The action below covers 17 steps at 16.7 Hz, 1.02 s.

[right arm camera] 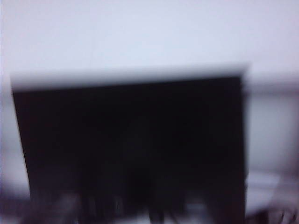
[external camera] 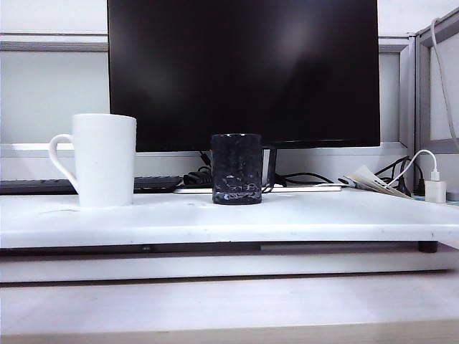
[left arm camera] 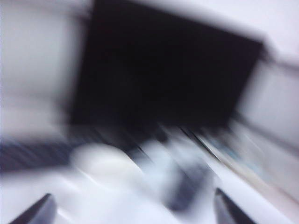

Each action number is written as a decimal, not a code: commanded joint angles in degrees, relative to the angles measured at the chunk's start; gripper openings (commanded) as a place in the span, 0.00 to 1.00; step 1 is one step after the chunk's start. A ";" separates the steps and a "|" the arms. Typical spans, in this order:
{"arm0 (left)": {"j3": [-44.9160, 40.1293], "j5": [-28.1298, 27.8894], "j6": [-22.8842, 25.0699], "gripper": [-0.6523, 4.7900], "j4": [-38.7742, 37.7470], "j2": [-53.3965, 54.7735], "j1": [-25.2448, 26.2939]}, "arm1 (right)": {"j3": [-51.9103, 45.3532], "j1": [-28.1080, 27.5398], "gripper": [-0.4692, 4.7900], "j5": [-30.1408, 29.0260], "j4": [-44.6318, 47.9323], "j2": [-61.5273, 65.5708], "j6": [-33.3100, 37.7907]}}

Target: Carefully pick up the black cup and pour some water from the black cup into the white cup.

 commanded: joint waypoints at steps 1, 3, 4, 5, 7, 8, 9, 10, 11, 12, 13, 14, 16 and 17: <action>0.11 4.76 -0.83 1.00 2.47 5.57 -1.70 | 0.50 0.35 0.92 -3.43 -1.99 7.50 -3.58; 3.41 3.13 0.87 1.00 2.78 10.99 -4.98 | 0.50 1.68 0.92 -3.48 -3.50 12.46 -5.33; 7.10 -0.02 5.42 1.00 -0.24 14.49 -7.80 | 0.50 2.29 0.92 -3.45 -3.41 14.67 -5.40; 11.13 -3.98 8.85 1.00 -3.63 18.40 -10.80 | 0.50 3.06 0.92 -3.17 -3.02 16.55 -5.40; 19.08 -11.19 12.11 1.00 -7.67 28.30 -17.09 | 0.50 5.35 0.91 -3.15 -0.63 21.46 -5.40; 24.46 -17.70 13.25 1.00 -8.07 37.29 -21.84 | 0.50 7.69 0.91 -2.97 2.23 25.73 -5.40; 26.64 -22.05 13.25 1.00 -8.22 41.94 -24.13 | 0.50 9.25 0.91 -2.62 4.37 28.72 -5.40; 27.80 -24.52 13.25 1.00 -8.24 45.42 -25.97 | 0.50 9.92 0.91 -2.62 5.77 30.91 -5.46; 28.17 -26.75 13.77 1.00 -8.11 48.15 -27.58 | 0.50 10.12 0.91 -2.82 6.97 33.33 -5.46; 28.22 -29.38 16.46 1.00 -7.74 51.45 -29.20 | 0.50 10.14 0.91 -2.97 8.83 36.79 -5.44; 28.24 -29.86 17.00 1.00 -7.78 54.31 -29.97 | 0.50 10.16 0.91 -3.30 11.82 40.22 -5.42; 28.24 -29.88 17.00 1.00 -7.80 55.76 -30.16 | 0.50 10.34 0.91 -3.30 13.86 42.14 -5.42; 28.24 -29.92 16.98 1.00 -7.63 58.29 -30.16 | 0.52 11.10 0.91 -3.21 18.03 46.66 -5.46; 28.24 -29.92 17.00 1.00 -6.62 58.45 -30.16 | 0.52 11.43 0.91 -3.28 20.11 48.46 -5.46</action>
